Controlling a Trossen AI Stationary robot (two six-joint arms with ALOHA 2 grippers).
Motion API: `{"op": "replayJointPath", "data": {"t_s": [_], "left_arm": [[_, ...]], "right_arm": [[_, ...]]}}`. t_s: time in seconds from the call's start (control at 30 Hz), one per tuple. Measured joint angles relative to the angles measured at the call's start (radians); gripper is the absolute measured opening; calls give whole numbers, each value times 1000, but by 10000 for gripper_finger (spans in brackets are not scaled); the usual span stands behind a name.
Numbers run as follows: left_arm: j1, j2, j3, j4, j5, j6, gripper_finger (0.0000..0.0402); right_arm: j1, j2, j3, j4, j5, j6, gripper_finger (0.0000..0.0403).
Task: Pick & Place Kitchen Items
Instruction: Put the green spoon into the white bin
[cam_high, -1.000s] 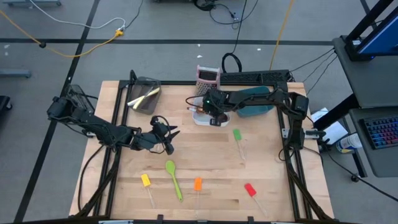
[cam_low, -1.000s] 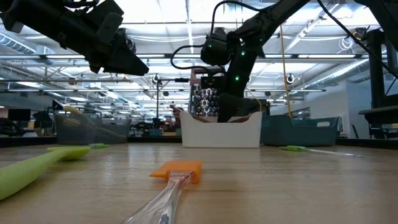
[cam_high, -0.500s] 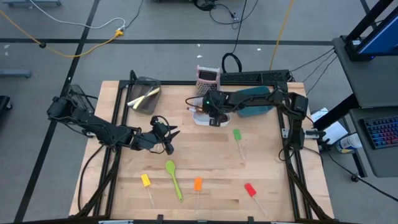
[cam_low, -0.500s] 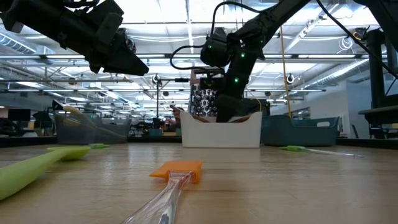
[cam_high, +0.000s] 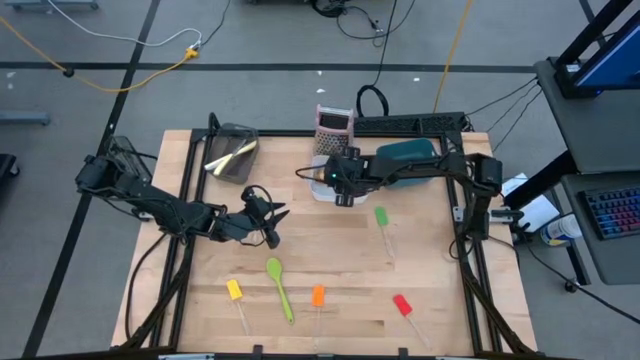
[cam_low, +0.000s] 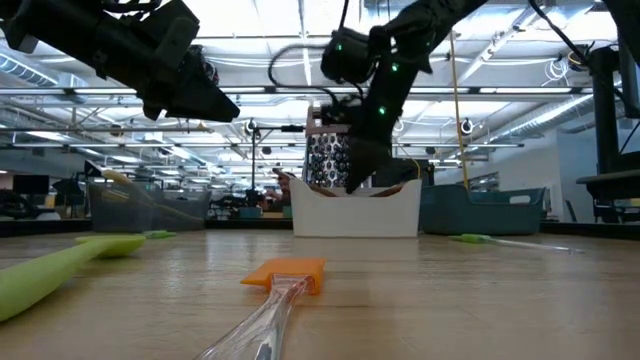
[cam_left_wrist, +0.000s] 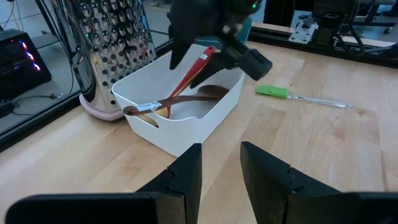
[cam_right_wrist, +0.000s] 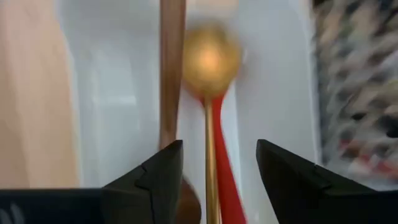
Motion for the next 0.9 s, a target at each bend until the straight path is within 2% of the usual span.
{"op": "replayJointPath", "data": {"t_s": [0.3,0.63,0.9], "left_arm": [[-10,0,0,1,2,-94,115],[-72,0,0,7,1,-157,115],[-128,0,0,8,-2,-296,115]], "right_arm": [[56,-58,-2,-39,1,62,202],[158,-86,-2,-40,-1,156,199],[254,-87,0,-32,0,268,197]]}}
